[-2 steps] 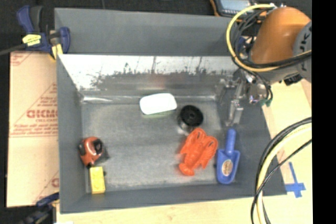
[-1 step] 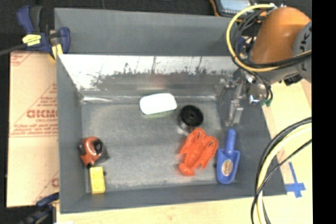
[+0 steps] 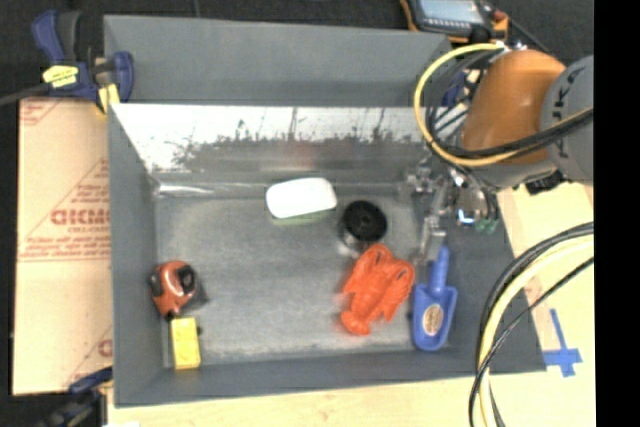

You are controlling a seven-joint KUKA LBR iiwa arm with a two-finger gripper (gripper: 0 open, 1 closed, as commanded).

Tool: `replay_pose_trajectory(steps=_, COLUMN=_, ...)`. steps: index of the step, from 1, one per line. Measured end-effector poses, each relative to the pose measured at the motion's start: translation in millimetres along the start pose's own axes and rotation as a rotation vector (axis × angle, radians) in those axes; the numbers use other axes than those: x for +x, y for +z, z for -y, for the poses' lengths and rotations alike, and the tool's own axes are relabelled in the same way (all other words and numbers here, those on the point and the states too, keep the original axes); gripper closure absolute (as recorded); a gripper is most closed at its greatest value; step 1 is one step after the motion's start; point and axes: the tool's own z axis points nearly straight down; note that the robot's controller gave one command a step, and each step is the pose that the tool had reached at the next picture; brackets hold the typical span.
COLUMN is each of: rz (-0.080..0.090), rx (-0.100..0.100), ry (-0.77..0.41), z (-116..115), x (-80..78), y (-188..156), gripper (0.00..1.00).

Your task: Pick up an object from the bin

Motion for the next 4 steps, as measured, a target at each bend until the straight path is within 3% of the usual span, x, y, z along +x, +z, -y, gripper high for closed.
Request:
replay_pose_trajectory(steps=1, rz=-0.005, rx=0.0, ry=-0.068, z=3.5, x=21.2, y=20.2, gripper=0.0)
replay_pose_trajectory(steps=2, rz=-0.004, rx=0.0, ry=0.105, z=-3.5, x=45.3, y=32.6, gripper=0.0)
replay_pose_trajectory(steps=3, rz=-0.005, rx=0.001, ry=0.169, z=-30.7, x=58.2, y=38.1, gripper=0.0)
replay_pose_trajectory(steps=4, rz=-0.005, rx=0.0, ry=-0.036, z=-42.1, x=68.0, y=37.8, gripper=0.0)
